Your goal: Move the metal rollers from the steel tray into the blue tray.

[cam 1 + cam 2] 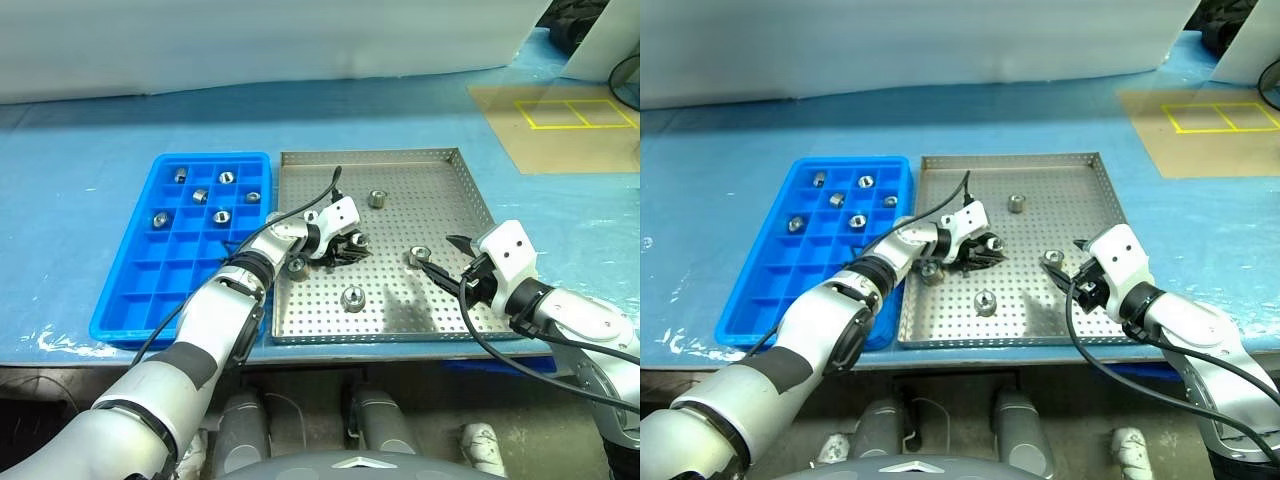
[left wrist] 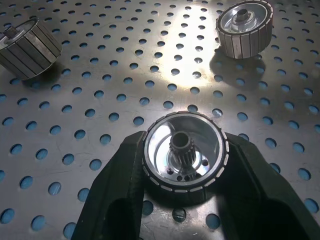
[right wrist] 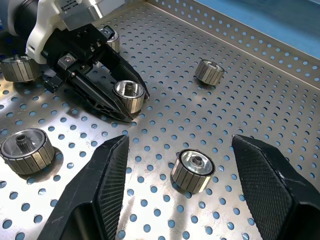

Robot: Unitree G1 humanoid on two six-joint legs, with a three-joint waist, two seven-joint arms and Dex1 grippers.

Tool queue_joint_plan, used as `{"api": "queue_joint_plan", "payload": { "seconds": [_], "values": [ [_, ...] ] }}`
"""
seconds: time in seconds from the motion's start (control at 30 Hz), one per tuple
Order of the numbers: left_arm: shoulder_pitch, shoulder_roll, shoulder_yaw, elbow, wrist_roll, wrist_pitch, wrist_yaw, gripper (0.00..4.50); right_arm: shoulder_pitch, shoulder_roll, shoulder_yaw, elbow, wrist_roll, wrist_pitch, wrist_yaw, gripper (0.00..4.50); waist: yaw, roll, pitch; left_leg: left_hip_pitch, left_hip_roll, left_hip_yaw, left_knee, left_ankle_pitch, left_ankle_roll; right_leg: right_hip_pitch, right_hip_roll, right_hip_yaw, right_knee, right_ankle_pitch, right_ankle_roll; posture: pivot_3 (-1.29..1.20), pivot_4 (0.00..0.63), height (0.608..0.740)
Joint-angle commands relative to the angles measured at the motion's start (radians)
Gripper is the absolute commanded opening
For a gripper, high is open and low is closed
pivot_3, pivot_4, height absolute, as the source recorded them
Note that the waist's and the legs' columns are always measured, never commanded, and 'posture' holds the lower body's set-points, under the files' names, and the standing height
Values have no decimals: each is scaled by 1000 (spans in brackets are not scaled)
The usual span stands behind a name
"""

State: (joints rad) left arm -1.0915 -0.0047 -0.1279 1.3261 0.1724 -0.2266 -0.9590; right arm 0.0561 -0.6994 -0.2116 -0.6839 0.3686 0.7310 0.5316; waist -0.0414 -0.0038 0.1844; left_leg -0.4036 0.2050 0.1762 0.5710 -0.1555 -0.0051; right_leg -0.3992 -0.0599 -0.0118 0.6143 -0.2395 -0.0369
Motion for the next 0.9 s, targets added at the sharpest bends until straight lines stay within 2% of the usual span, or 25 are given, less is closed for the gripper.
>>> {"api": "queue_joint_plan", "payload": {
  "seconds": [0.03,0.17,0.43,0.57,0.73,0.8,0.9],
  "values": [
    [0,11,14,-7,-14,-5,-33,1828,-26,-6,4,-20,-7,-19,-3,3344,-1,0,0,0,0,0,0,0,0,0,0,0,0,0,0,-555,150,740],
    [-24,17,43,-26,-36,-37,-25,1828,-50,-1,24,-11,-2,-21,2,3344,0,0,0,0,0,0,-1,0,0,0,0,0,0,0,0,-533,150,740],
    [-72,68,174,-198,-250,-41,-313,1828,-151,-1,121,48,-2,-46,55,3344,7,0,0,0,0,-1,-2,0,0,0,-1,0,-1,0,0,-423,150,740],
    [-20,151,170,-302,-269,-40,-350,1828,-243,12,183,118,-2,-80,97,3344,2,0,0,2,1,0,-4,0,-1,-1,0,0,-1,0,0,-363,150,740],
    [127,360,179,-487,-284,-18,-389,1828,-446,61,311,303,-29,-175,208,3344,8,1,0,3,1,0,-8,2,-3,-3,2,0,1,0,-1,-166,150,740],
    [174,410,187,-566,-309,33,-392,1828,-497,77,339,366,-41,-209,243,3344,34,1,0,1,1,-1,-8,4,-2,-6,1,-2,5,0,-3,-100,150,740],
    [199,472,173,-589,-252,-17,-290,1828,-587,116,390,475,-65,-277,304,3344,80,2,0,-1,2,0,-8,4,-2,-7,-1,-4,6,-1,-3,-33,150,740]
  ]
}}
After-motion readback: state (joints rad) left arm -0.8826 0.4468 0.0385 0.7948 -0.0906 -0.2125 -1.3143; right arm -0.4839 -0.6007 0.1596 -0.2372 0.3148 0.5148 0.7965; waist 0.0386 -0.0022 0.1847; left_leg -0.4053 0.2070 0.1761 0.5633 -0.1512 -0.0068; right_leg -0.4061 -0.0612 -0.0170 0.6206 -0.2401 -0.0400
